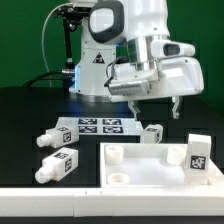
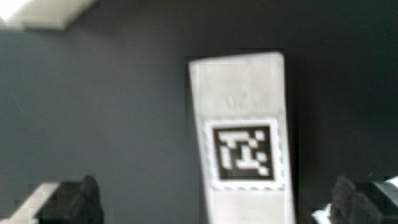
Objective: Assemble square table
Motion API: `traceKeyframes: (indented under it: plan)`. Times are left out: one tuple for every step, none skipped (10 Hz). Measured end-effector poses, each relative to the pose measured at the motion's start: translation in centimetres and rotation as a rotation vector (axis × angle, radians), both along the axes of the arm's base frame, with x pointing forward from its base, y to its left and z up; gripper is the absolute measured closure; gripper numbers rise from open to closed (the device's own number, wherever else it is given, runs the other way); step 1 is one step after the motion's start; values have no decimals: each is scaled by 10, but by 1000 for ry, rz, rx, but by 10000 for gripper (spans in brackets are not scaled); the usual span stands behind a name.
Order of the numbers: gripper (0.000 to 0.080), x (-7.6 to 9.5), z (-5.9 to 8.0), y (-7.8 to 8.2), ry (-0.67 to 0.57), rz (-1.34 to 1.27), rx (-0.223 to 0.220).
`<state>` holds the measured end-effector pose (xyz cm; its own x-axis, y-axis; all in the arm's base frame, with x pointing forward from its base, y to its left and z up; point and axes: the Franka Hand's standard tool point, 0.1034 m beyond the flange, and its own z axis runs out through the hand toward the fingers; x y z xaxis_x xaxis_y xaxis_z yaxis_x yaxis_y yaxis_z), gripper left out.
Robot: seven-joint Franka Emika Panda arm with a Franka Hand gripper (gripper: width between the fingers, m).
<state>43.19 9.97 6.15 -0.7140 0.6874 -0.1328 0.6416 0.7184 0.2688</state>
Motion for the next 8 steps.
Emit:
traceKeyframes:
  plan:
    - [152, 14, 12, 0, -9, -126, 24]
    - [151, 29, 23, 4, -13, -288, 65]
    - [151, 38, 24, 18, -3, -442, 120]
    - [151, 45, 23, 26, 8, -522, 132]
    - [151, 45, 25, 23, 8, -545, 139]
    - [151, 45, 24, 22, 16, -609, 158]
    - [151, 45, 23, 22, 22, -660, 174]
    - [151, 44, 23, 22, 24, -684, 182]
